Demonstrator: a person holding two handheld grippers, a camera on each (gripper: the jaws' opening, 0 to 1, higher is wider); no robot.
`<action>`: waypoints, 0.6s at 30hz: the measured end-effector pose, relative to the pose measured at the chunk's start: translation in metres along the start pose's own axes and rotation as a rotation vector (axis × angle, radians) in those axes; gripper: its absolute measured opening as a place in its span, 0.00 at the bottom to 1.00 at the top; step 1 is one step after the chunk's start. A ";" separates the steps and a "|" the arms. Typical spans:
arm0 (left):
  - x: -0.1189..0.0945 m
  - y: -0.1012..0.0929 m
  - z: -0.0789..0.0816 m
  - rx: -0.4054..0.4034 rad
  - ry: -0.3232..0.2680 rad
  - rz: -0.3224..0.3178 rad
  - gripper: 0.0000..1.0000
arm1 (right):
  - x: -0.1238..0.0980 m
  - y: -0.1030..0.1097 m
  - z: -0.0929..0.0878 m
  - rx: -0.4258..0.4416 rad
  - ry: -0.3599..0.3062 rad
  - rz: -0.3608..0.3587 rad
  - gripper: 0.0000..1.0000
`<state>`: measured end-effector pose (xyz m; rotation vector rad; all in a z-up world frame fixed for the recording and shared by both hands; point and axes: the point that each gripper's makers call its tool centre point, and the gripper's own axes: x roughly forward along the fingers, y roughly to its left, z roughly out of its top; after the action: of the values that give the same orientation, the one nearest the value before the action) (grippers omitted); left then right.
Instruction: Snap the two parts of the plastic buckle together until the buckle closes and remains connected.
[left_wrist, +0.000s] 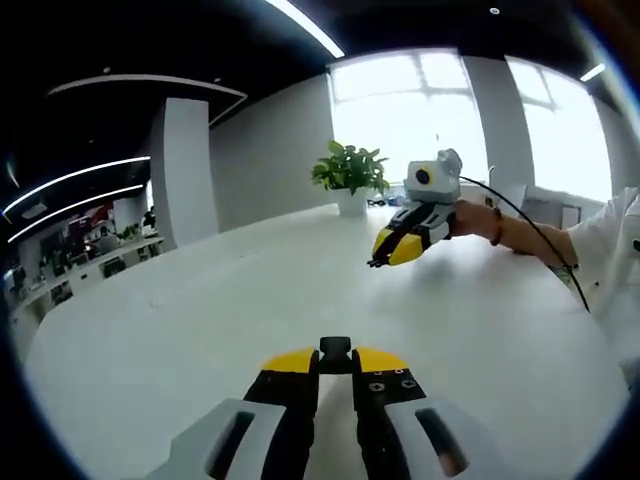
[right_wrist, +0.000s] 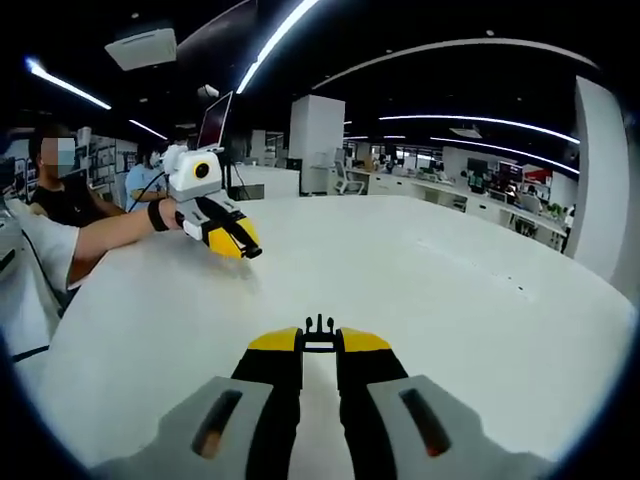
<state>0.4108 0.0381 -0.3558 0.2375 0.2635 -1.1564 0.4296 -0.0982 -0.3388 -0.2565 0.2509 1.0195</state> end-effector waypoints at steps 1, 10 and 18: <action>0.000 -0.001 -0.001 0.005 0.003 -0.002 0.12 | 0.000 0.001 0.001 -0.005 -0.001 0.005 0.12; 0.004 -0.017 0.001 0.013 0.005 -0.028 0.12 | 0.002 0.012 0.003 -0.007 -0.005 0.038 0.12; 0.009 -0.028 0.007 0.029 0.011 -0.064 0.12 | 0.004 0.021 0.010 -0.031 0.001 0.057 0.12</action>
<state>0.3892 0.0176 -0.3532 0.2629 0.2654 -1.2236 0.4143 -0.0815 -0.3322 -0.2798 0.2449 1.0803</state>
